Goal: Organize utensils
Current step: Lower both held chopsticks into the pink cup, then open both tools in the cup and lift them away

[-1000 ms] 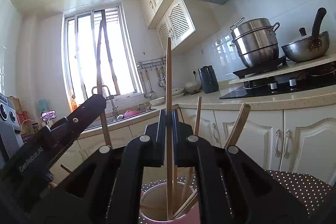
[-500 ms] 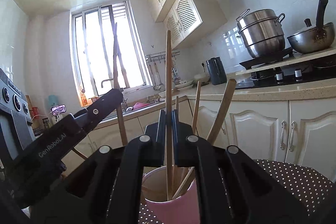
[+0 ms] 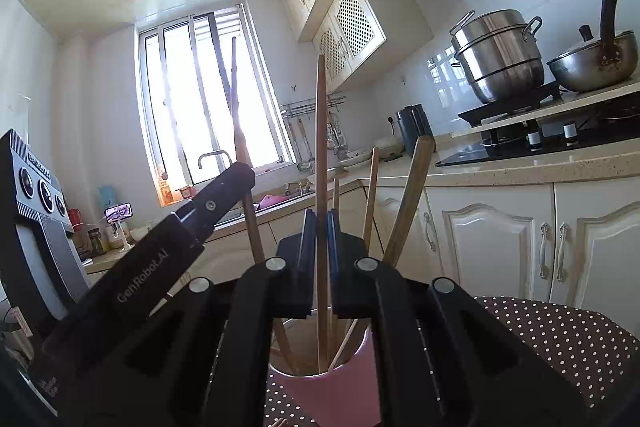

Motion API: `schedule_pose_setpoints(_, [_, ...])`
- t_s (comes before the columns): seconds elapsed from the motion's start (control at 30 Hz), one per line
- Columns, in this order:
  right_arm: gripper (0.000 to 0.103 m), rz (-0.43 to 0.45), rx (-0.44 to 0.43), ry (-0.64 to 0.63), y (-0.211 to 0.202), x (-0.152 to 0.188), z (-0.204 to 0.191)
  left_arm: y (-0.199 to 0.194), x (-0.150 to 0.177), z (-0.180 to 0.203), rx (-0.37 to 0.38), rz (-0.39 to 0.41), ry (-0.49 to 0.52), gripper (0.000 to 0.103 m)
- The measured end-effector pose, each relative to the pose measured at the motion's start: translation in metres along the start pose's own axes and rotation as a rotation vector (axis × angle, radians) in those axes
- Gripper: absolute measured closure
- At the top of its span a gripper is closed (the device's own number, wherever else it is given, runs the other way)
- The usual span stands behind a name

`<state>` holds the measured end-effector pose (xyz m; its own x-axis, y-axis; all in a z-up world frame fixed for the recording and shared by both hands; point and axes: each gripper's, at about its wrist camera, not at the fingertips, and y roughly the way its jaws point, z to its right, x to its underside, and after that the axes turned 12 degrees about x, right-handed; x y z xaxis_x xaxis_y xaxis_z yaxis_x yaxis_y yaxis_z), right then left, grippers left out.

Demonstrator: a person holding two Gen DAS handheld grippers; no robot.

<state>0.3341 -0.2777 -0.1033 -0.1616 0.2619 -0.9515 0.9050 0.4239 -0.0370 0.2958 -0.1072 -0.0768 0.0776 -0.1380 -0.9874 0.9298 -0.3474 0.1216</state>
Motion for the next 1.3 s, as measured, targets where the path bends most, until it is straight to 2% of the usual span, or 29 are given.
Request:
schedule_pose_setpoints(0.27, [0.097, -0.020, 0.003, 0.005, 0.003, 0.003, 0.000, 0.010, 0.011, -0.013, -0.002, -0.110, -0.058, 0.097])
schedule_pose_setpoints(0.43, [0.096, -0.037, 0.012, 0.006, 0.005, 0.004, -0.002, 0.013, 0.009, -0.019, 0.007, -0.148, -0.089, 0.096])
schedule_pose_setpoints(0.57, [0.096, -0.051, 0.021, 0.017, 0.005, 0.003, -0.003, 0.009, 0.005, -0.020, 0.018, -0.150, -0.087, 0.085])
schedule_pose_setpoints(0.73, [0.096, -0.073, 0.046, 0.008, 0.002, 0.000, -0.008, 0.002, -0.003, -0.016, 0.023, -0.156, -0.074, 0.080])
schedule_pose_setpoints(0.8, [0.090, -0.071, 0.066, -0.001, -0.002, -0.002, -0.010, -0.001, -0.007, -0.014, 0.026, -0.160, -0.080, 0.075])
schedule_pose_setpoints(0.9, [0.069, -0.072, 0.094, -0.007, -0.010, -0.007, -0.014, -0.009, -0.017, -0.011, 0.042, -0.155, -0.074, 0.069])
schedule_pose_setpoints(0.93, [0.059, -0.071, 0.108, -0.012, -0.012, -0.008, -0.016, -0.011, -0.021, -0.009, 0.045, -0.155, -0.067, 0.066])
schedule_pose_setpoints(1.13, [0.057, -0.074, 0.148, -0.037, -0.032, -0.019, -0.030, -0.027, -0.039, -0.001, 0.055, -0.192, -0.028, 0.062])
schedule_pose_setpoints(1.23, [0.057, -0.081, 0.175, -0.063, -0.043, -0.022, -0.041, -0.038, -0.047, -0.002, 0.072, -0.234, -0.030, 0.056])
schedule_pose_setpoints(1.3, [0.057, -0.086, 0.190, -0.078, -0.052, -0.022, -0.048, -0.046, -0.051, -0.004, 0.094, -0.272, -0.040, 0.055])
